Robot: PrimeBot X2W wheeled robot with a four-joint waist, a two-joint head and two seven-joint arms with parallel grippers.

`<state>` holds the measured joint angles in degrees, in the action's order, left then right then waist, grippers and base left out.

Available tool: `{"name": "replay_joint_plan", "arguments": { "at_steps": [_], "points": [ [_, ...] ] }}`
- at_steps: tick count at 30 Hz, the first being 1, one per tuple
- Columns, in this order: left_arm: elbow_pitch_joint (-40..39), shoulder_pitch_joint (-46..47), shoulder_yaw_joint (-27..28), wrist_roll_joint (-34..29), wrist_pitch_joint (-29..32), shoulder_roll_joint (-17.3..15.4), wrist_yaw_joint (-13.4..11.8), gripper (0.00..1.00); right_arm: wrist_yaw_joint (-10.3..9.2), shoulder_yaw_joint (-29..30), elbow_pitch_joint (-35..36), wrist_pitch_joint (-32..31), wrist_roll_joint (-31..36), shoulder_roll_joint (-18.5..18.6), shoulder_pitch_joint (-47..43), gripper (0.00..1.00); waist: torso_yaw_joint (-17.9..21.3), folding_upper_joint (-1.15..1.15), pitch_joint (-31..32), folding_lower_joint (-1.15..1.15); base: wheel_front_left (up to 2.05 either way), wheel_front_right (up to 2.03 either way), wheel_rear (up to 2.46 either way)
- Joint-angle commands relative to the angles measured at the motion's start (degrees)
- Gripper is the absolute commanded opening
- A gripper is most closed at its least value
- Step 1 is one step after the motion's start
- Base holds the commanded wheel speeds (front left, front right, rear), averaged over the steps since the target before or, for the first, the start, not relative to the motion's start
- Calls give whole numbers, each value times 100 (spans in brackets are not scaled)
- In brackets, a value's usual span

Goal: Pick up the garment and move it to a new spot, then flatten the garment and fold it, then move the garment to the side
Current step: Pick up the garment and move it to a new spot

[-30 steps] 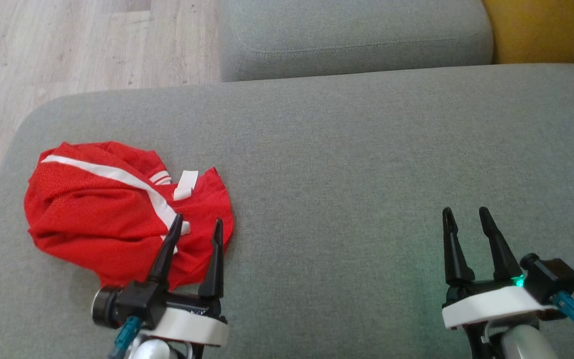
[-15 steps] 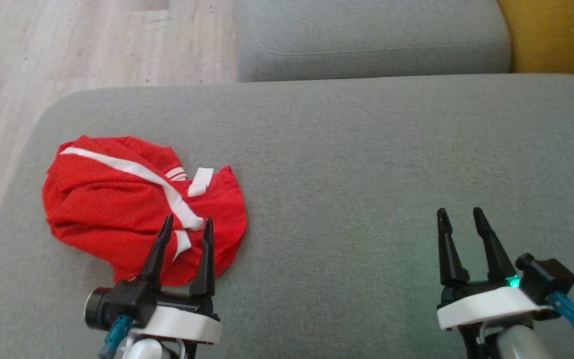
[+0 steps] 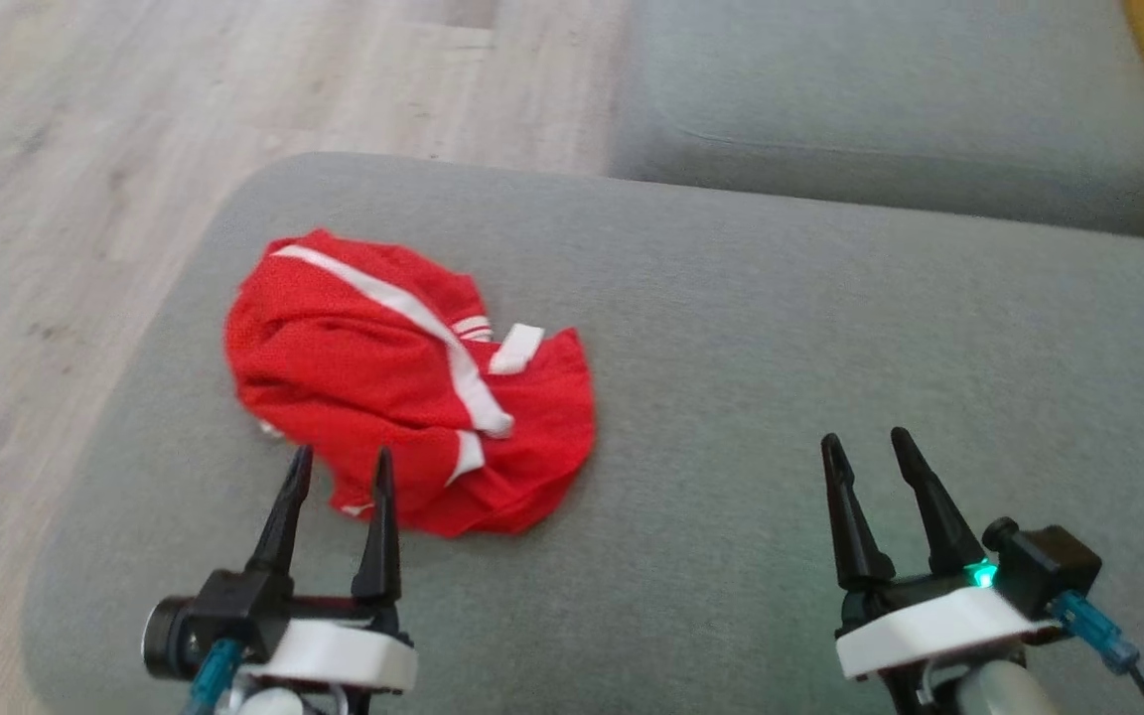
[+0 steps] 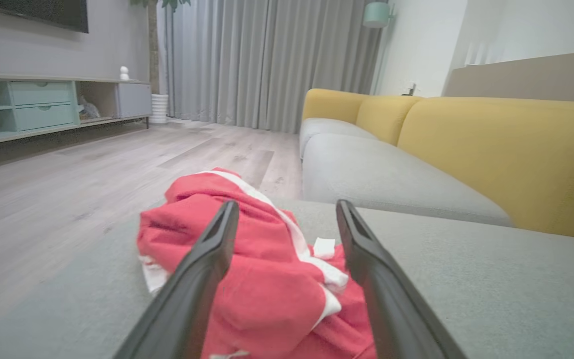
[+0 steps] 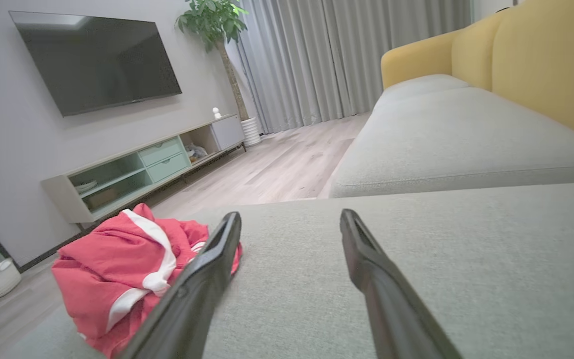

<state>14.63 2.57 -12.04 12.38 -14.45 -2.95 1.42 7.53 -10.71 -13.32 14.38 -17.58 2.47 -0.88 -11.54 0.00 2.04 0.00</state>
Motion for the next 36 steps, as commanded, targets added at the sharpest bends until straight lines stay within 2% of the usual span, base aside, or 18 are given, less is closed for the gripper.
{"name": "replay_joint_plan", "arguments": {
  "at_steps": [1, 9, 17, 22, 30, 36],
  "points": [
    [-151, 86, 227, -78, -55, 7, -26, 100, -4, -142, 236, 62, -52, 41, 103, 100, -333, 0, 72, 0, 0, 0, 0],
    [-193, 27, 277, -183, -55, 7, 3, 100, -4, -345, 271, 62, -120, 41, 25, 100, -1118, 0, 152, 0, 0, 0, 0],
    [-149, -42, 332, -275, -55, 7, 58, 100, -4, -543, 253, 62, -215, 41, 18, 100, -1539, 0, 189, 0, 0, 0, 0],
    [-149, -40, 378, -284, -55, 5, 91, 100, -4, -613, 232, 62, -312, 41, 35, 100, -1560, 0, 155, 0, 0, 0, 0],
    [-19, 425, 435, -444, -55, -165, 264, 100, -4, -731, 254, 62, -230, 41, 185, 100, -1267, 0, -161, 0, 0, 0, 0],
    [583, 1607, 221, -583, 132, -640, 489, 100, -4, -821, 288, 62, -79, 41, 503, 100, -898, 0, -599, 0, 0, 0, 0]
  ]
}}
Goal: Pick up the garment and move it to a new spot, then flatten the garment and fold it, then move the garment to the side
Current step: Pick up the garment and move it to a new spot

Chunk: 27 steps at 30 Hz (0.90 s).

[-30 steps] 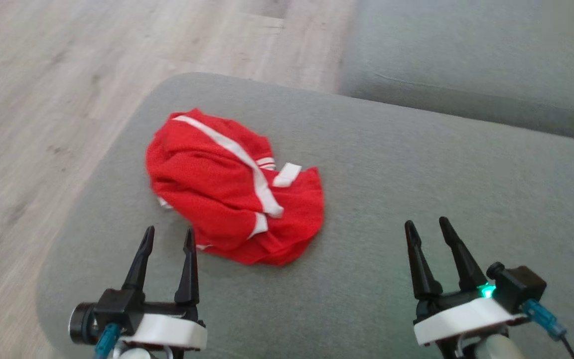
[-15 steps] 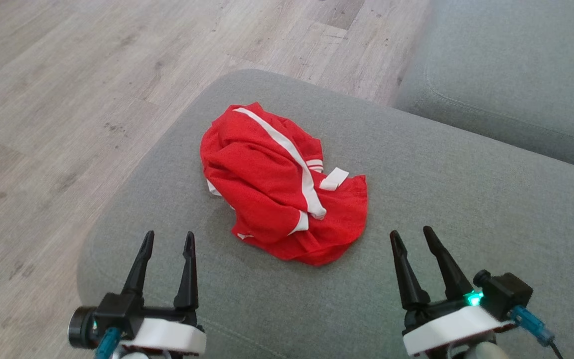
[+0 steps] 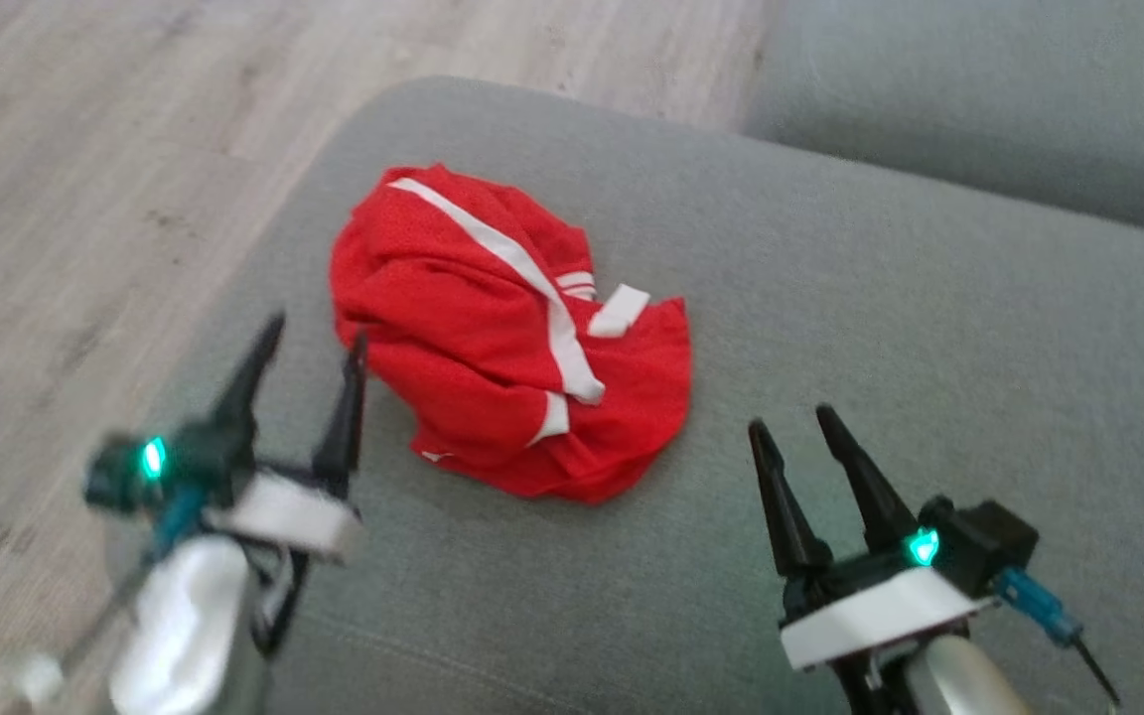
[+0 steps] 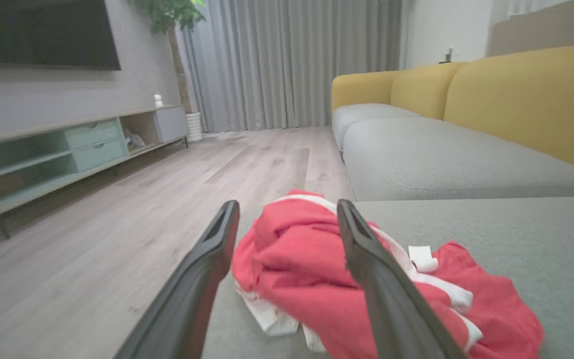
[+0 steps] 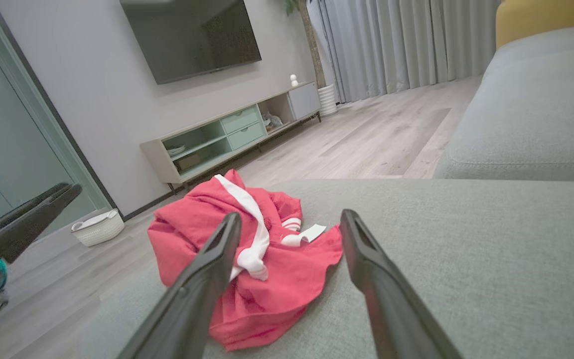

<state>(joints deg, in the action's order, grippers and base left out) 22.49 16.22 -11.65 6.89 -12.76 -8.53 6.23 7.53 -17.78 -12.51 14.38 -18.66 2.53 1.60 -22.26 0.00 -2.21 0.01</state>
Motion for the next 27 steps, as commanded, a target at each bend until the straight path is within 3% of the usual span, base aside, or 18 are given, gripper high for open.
{"name": "replay_joint_plan", "arguments": {
  "at_steps": [1, 5, 11, 18, 22, 23, 24, 27],
  "points": [
    [-95, 473, 113, -33, 42, -201, 45, 100, -4, -130, 220, 62, 50, 34, 306, 100, 235, 0, -254, -1, 0, 0, 0],
    [447, 1379, -186, 172, 526, -662, 116, 100, -4, -132, 260, 62, 140, 34, 450, 100, 412, 0, -513, -1, 0, 0, 0],
    [985, 2450, -1384, 944, 1003, -1377, 123, 100, -4, -150, 286, 62, 301, 34, 621, 100, 647, 0, -903, -1, 0, 0, 0],
    [1789, 3007, -2397, 2035, 1896, -1771, 124, 100, -4, -129, 332, 62, 397, 34, 730, 100, 814, 0, -1179, -1, 0, 0, 0],
    [2040, 3025, -2768, 2603, 2058, -1822, 124, 99, -4, -77, 349, 62, 451, 34, 751, 100, 878, 0, -1229, -1, 0, 0, 0],
    [2047, 3014, -2902, 2773, 2139, -1824, 124, 37, -4, -73, 350, 62, 461, 34, 750, 100, 889, 0, -1232, -1, 0, 0, 0],
    [2022, 3032, -3002, 2924, 2142, -1852, 125, 0, -4, -69, 352, 62, 463, 34, 749, 100, 895, 0, -1235, -1, 0, 0, 0],
    [1991, 3215, -3053, 3195, 1771, -1950, 125, 0, -4, -50, 338, 62, 464, 34, 746, 100, 894, 0, -1208, -1, 0, 0, 0]
  ]
}}
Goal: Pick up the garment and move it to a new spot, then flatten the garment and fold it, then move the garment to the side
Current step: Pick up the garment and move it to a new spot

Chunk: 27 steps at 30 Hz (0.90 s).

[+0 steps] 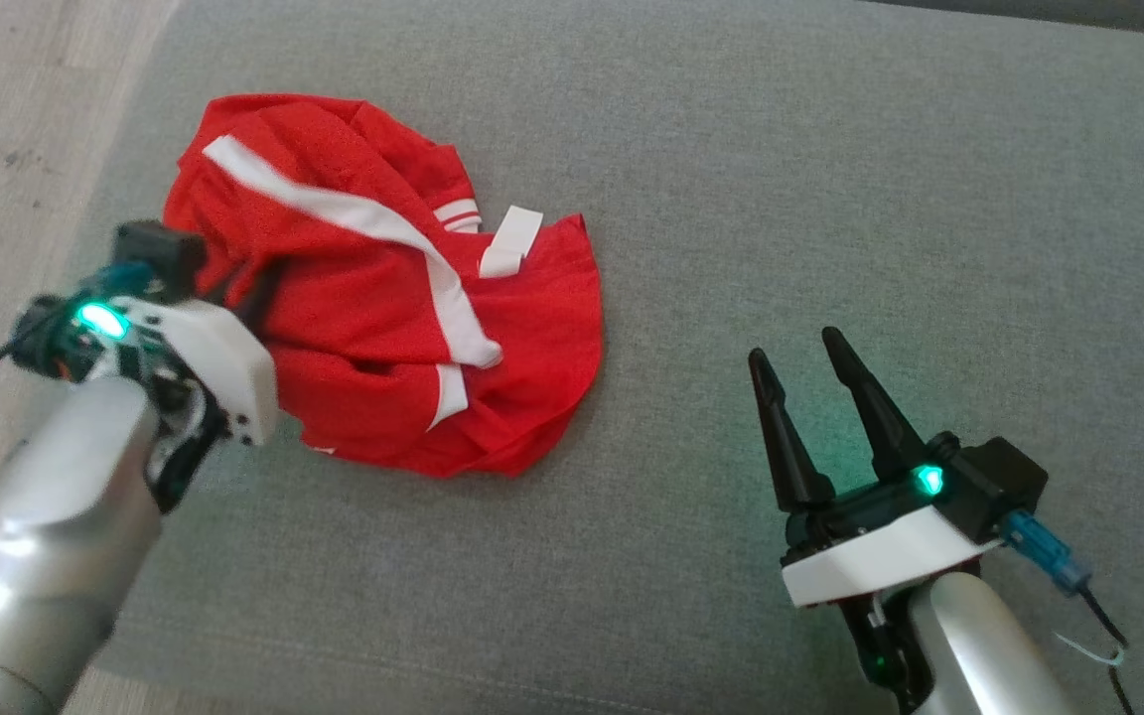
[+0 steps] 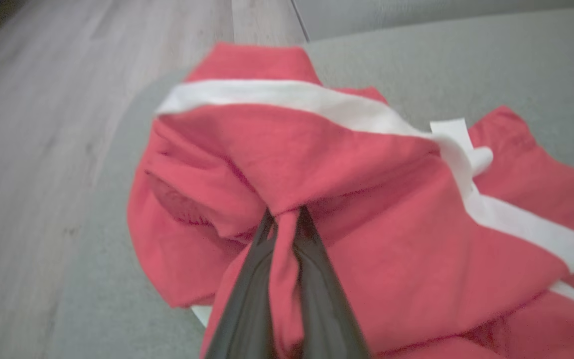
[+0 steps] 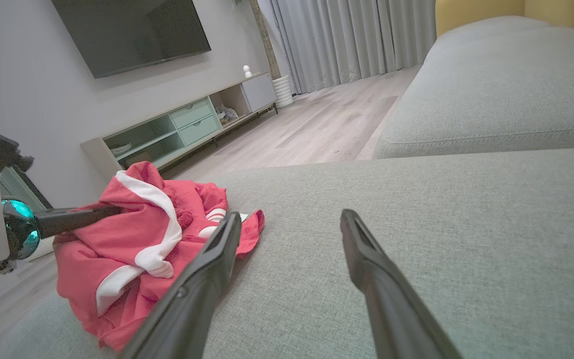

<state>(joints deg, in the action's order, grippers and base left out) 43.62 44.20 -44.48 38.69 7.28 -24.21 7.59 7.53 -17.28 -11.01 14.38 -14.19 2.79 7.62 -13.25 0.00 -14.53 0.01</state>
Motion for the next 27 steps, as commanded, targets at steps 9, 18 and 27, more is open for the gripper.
{"name": "replay_joint_plan", "arguments": {
  "at_steps": [9, 18, 27],
  "points": [
    [-142, 1131, 691, -18, -2000, -333, -111, 0, -4, -31, 141, 62, 36, 9, 98, 100, -24, 0, 466, -1, 0, 0, 0],
    [-1044, 1040, 813, -7, -2058, -432, -178, 0, -4, 227, 131, 62, -82, 9, -57, 100, 113, 0, 979, -1, 0, 0, 0],
    [-2367, 474, 543, -26, -1579, -572, -432, 0, -4, 434, 117, 62, -275, 9, -157, 100, 681, 0, 1136, -1, 0, 0, 0]
  ]
}}
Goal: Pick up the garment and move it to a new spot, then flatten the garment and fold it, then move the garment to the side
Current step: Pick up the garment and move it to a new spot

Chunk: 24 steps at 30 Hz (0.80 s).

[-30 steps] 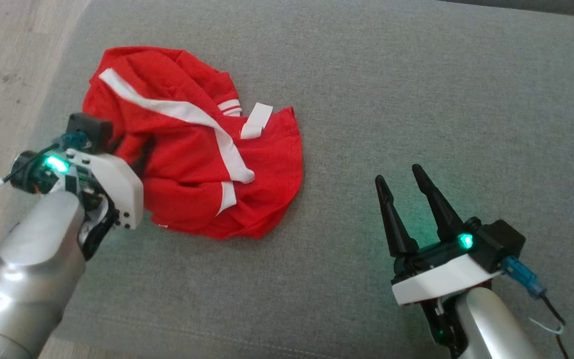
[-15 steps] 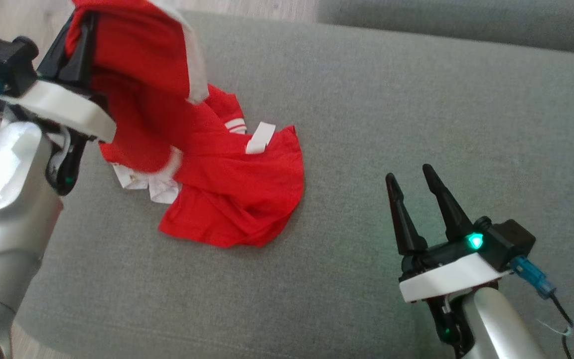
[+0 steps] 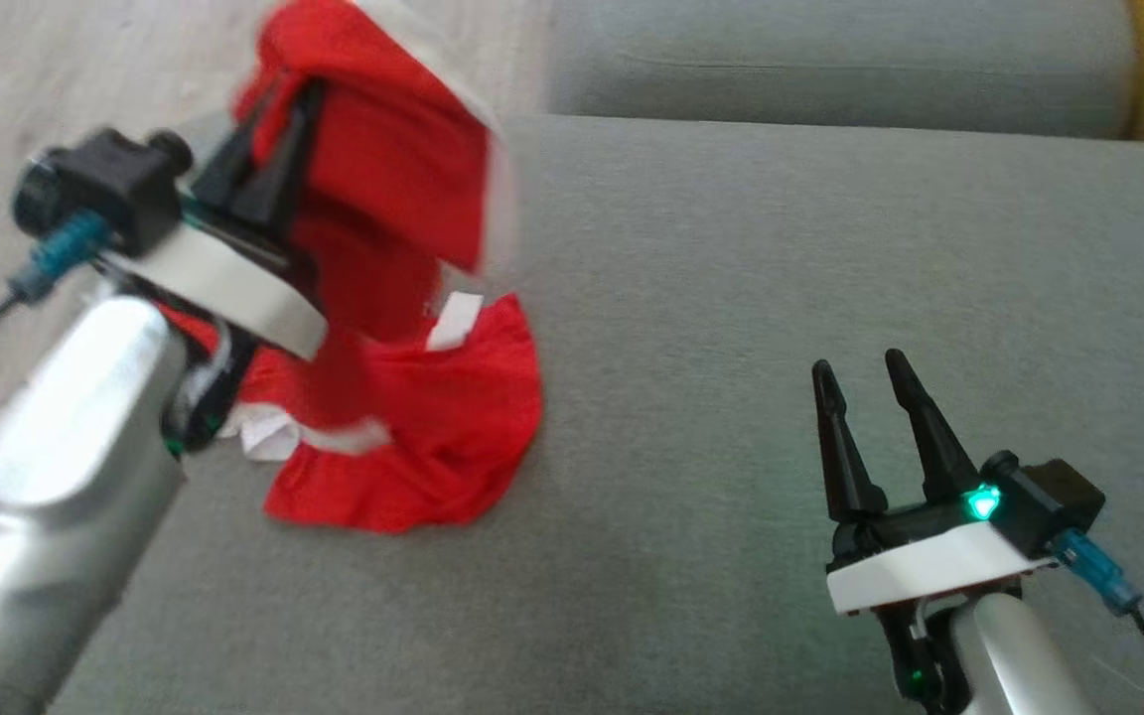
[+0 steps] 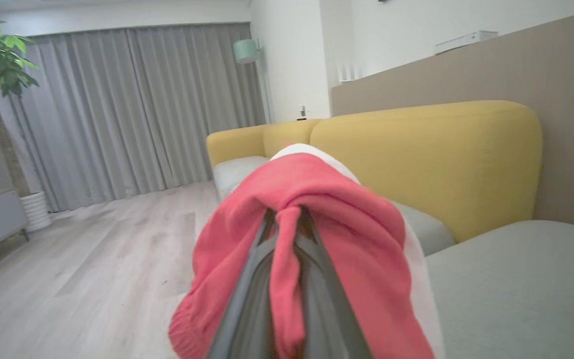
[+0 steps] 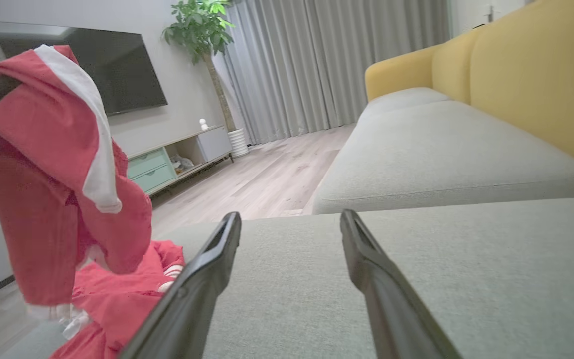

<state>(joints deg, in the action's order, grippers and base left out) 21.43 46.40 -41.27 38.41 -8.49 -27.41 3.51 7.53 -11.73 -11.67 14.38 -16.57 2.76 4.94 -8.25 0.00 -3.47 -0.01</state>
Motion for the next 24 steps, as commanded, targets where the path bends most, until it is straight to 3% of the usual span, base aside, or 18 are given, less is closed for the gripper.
{"name": "replay_joint_plan", "arguments": {
  "at_steps": [1, 8, 11, 18, 19, 20, 21, 22, 24],
  "points": [
    [-268, 175, 183, 8, 40, -246, -50, 0, -4, -128, 187, 62, -41, 11, 117, 100, 285, 0, 26, 1, 0, 0, 0],
    [-776, -68, -133, -81, 250, -22, -216, 0, -4, -183, 235, 62, -140, 11, 225, 100, 1221, 0, -143, 1, 0, 0, 0],
    [-748, 117, -246, -169, 327, 215, -288, 0, -4, -310, 242, 62, -186, 11, 246, 100, 1816, 0, -272, 1, 0, 0, 0],
    [-354, 471, -557, -435, 398, 525, -206, 0, -4, -465, 421, 62, -414, 11, 377, 100, 2770, 0, -720, 1, 0, 0, 0],
    [-259, 489, -616, -470, 386, 575, -181, 9, -4, -477, 440, 62, -440, 11, 384, 100, 2854, 0, -779, 1, 0, 0, 0],
    [-151, 480, -674, -468, 383, 641, -139, 39, -4, -485, 454, 62, -454, 11, 390, 100, 2927, 0, -830, 1, 0, 0, 0],
    [-26, 442, -736, -427, 416, 714, -83, 88, -4, -488, 464, 62, -461, 11, 393, 100, 2988, 0, -871, 1, 0, 0, 0],
    [93, 408, -813, -386, 469, 778, -12, 100, -4, -487, 473, 62, -464, 11, 394, 100, 3032, 0, -903, 1, 0, 0, 0],
    [315, 382, -925, -439, 409, 860, 30, 100, -4, -453, 500, 62, -492, 11, 398, 100, 3071, 0, -945, 1, 0, 0, 0]
  ]
}}
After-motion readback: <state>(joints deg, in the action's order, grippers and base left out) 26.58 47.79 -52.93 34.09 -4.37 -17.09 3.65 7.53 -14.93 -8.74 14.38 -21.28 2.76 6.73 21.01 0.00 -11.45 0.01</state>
